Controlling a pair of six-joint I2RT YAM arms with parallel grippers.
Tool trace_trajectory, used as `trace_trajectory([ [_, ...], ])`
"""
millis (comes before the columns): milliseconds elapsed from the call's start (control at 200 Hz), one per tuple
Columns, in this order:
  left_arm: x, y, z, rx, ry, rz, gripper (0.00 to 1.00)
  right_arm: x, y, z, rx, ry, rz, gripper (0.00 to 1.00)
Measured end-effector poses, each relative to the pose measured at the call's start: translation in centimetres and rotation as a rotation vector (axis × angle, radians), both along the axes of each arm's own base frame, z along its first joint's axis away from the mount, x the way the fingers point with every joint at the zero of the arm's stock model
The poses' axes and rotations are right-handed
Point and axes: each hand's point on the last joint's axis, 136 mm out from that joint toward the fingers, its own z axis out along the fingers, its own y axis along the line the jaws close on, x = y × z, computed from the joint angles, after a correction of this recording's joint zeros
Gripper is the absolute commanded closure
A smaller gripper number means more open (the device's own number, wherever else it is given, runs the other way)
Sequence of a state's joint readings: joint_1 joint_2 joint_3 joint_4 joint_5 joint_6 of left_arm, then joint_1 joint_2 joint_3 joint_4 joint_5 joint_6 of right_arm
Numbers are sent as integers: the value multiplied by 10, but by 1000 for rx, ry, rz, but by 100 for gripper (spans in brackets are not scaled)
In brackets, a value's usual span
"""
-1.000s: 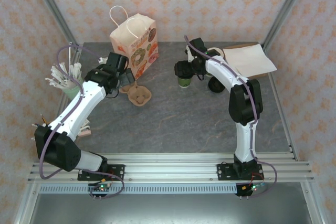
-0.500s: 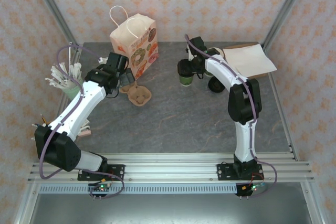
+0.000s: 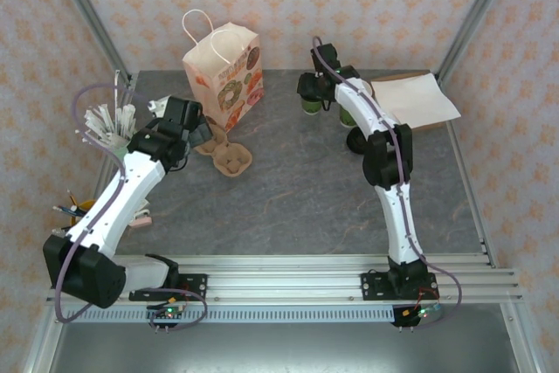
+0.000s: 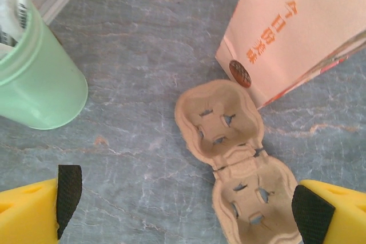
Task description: Pack the takeout coffee
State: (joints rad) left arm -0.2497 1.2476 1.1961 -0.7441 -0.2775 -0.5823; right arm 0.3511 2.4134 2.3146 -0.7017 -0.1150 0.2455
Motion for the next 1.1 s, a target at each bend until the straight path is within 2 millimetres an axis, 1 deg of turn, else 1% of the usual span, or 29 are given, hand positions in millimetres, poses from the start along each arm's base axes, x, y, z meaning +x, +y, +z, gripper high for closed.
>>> trace_trajectory([
  [75, -4, 6, 5, -1, -23, 15, 0, 7, -2, 1, -2, -12, -33, 28],
  [170, -8, 12, 10, 3, -42, 33, 0, 7, -5, 3, -4, -11, -62, 26],
  [245, -10, 15, 10, 2, -44, 40, 0, 7, -7, 4, -4, -8, -80, 22],
  [325, -11, 17, 8, 2, -39, 42, 0, 6, -9, 3, -4, -3, -93, 21],
  [455, -15, 18, -4, -9, -9, 41, 0, 4, -10, 2, -4, 5, -100, 20],
  [485, -16, 19, -7, -9, -3, 42, 0, 4, -10, 2, -3, 5, -102, 19],
  [560, -18, 19, -13, -14, 13, 38, 0, 4, -10, 2, 2, 7, -108, 12],
  [611, -20, 17, -18, -20, 23, 32, 0, 4, -10, 2, 4, 7, -111, 9],
  [796, -26, 14, -36, -50, 68, 13, 0, 5, -10, 5, 9, 4, -117, 6],
  [951, -35, 13, -57, -81, 120, 14, 0, 8, -9, 14, 18, -17, -117, 2],
  [1036, -40, 8, -72, -112, 149, 5, 0, 8, -8, 19, 23, -26, -116, 0],
  [1101, -43, 3, -85, -143, 166, -8, 0, 8, -7, 20, 22, -28, -114, 1],
])
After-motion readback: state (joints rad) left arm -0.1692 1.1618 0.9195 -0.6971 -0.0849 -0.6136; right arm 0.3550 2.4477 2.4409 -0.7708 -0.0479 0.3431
